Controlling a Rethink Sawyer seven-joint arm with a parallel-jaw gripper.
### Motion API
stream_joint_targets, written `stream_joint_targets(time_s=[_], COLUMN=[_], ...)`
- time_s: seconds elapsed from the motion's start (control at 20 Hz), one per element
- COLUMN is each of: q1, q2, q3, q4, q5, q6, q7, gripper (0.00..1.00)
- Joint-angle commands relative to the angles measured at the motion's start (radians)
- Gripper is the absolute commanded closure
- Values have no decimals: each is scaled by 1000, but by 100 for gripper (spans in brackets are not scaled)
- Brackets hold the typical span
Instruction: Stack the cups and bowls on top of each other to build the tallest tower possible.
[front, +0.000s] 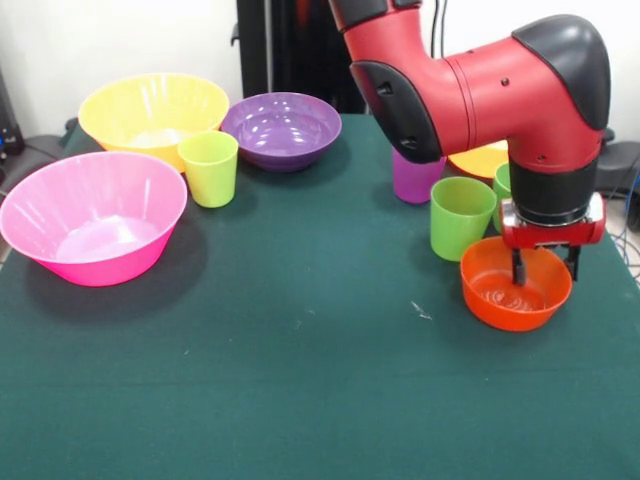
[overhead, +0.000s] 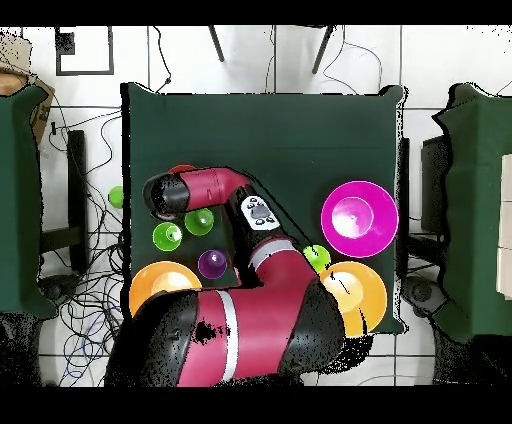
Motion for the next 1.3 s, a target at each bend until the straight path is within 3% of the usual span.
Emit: stream_joint_targets(time_s=[0.05,0.25,0.7,1.3], q1=[-24,-52,-115,-133], q2=[40,17,58,55], q3=[49,62,115,153], q4=[-113,-125,-160,-151], q5=[-88,-94,-146,-184], q6=[128,190,202,203], q7=[-221,-270,-358,-334], gripper=[0,0,0,0])
